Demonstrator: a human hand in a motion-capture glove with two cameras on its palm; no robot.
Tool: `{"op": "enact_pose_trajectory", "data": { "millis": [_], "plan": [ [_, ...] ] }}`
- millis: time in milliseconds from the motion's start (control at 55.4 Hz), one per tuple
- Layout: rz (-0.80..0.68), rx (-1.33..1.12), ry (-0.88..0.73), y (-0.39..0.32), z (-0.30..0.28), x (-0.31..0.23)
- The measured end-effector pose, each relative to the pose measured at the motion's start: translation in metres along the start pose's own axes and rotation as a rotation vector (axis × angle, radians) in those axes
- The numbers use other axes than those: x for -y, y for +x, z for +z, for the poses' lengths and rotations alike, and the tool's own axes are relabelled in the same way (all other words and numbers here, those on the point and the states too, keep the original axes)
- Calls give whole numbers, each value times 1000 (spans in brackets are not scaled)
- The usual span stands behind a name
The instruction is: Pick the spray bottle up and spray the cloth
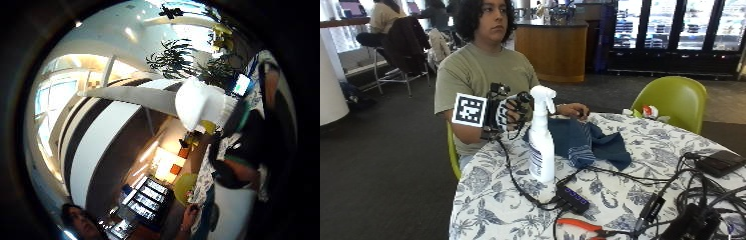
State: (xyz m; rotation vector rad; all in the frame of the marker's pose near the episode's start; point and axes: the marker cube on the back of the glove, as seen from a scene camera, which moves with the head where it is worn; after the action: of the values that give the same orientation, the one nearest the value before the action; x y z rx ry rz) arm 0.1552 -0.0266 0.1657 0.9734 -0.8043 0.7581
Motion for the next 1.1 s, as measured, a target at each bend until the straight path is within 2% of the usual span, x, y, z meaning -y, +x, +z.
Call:
{"op": "enact_pose_trajectory", "data": {
  "millis": [54, 126, 307, 631, 884, 992, 1100],
  "plan": [
    [-8, -11, -12, -5, -3, 0],
    [18, -3, -188, -11, -15, -24],
    [23, -21, -349, -18, -46, -73],
    [8, -76, -424, -10, -91, -133],
    [-28, -42, -387, -16, -87, -123],
    [-34, 19, -285, -18, -66, -96],
    [-61, 138, -352, -21, -43, -76]
  ]
}}
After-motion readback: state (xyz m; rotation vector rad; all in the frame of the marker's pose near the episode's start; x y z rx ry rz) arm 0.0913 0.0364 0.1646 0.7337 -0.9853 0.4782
